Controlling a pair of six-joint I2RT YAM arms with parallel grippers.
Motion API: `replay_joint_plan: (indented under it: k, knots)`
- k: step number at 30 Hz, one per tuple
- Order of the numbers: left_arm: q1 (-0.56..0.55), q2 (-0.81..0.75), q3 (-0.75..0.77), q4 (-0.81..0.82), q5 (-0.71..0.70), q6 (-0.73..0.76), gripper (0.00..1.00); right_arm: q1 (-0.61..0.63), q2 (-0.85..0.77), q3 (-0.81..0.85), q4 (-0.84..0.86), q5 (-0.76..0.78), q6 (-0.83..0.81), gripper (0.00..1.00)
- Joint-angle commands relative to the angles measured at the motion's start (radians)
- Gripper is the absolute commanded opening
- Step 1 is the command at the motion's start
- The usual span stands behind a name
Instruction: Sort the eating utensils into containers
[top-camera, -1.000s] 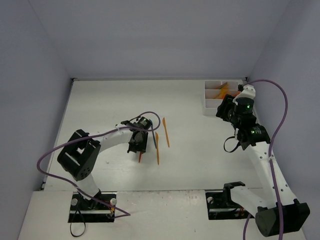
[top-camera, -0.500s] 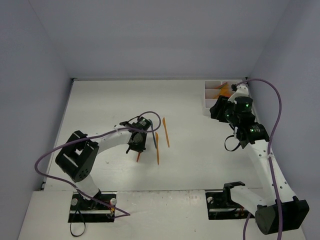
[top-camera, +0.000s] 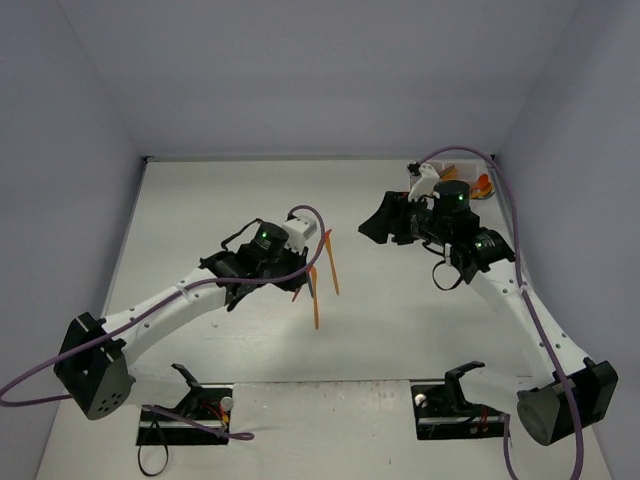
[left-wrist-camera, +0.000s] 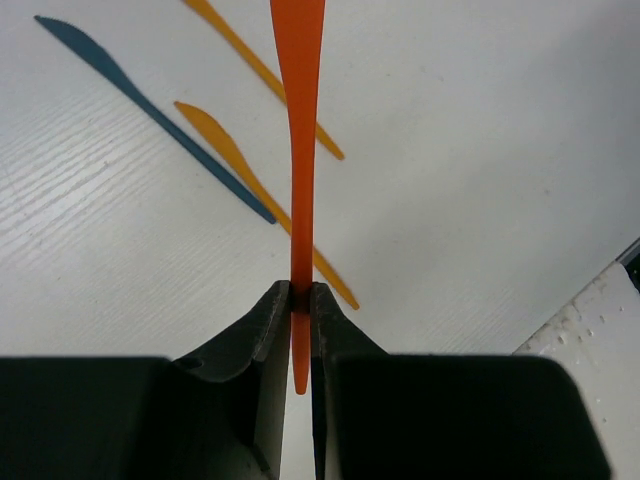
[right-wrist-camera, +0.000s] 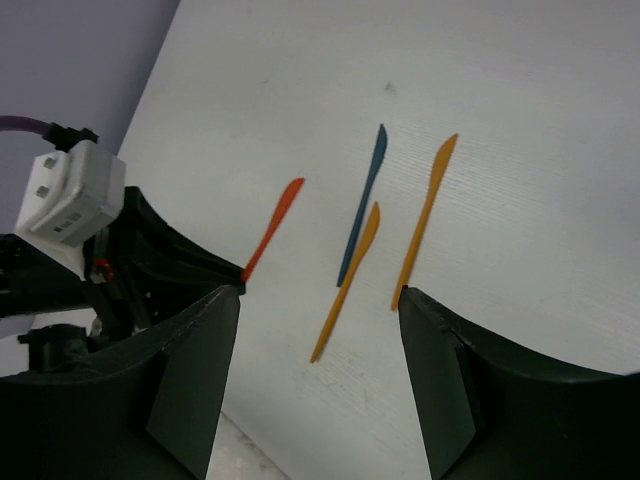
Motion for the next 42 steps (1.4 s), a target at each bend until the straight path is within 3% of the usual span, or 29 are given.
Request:
replay_joint_plan:
  k: [1,20,33,41,42]
  knots:
    - [-0.049,-0.029,0.087,0.068,0.031,0.048,0.00,0.052,0.030,0.067,0.117,-0.099,0.064,0.62]
    - [-0.182,-0.034,0.184,0.086,-0.062,0.070,0.00,0.114,0.074,0.054,0.141,-0.052,0.123,0.56]
    - [-0.192,-0.036,0.207,0.096,-0.094,0.090,0.00,0.125,0.073,0.031,0.141,-0.040,0.138,0.27]
    - [-0.192,-0.031,0.215,0.099,-0.105,0.102,0.00,0.124,0.064,0.036,0.139,0.006,0.123,0.00]
    - [-0.192,-0.029,0.214,0.097,-0.105,0.102,0.04,0.123,0.063,0.041,0.139,0.018,0.120,0.00]
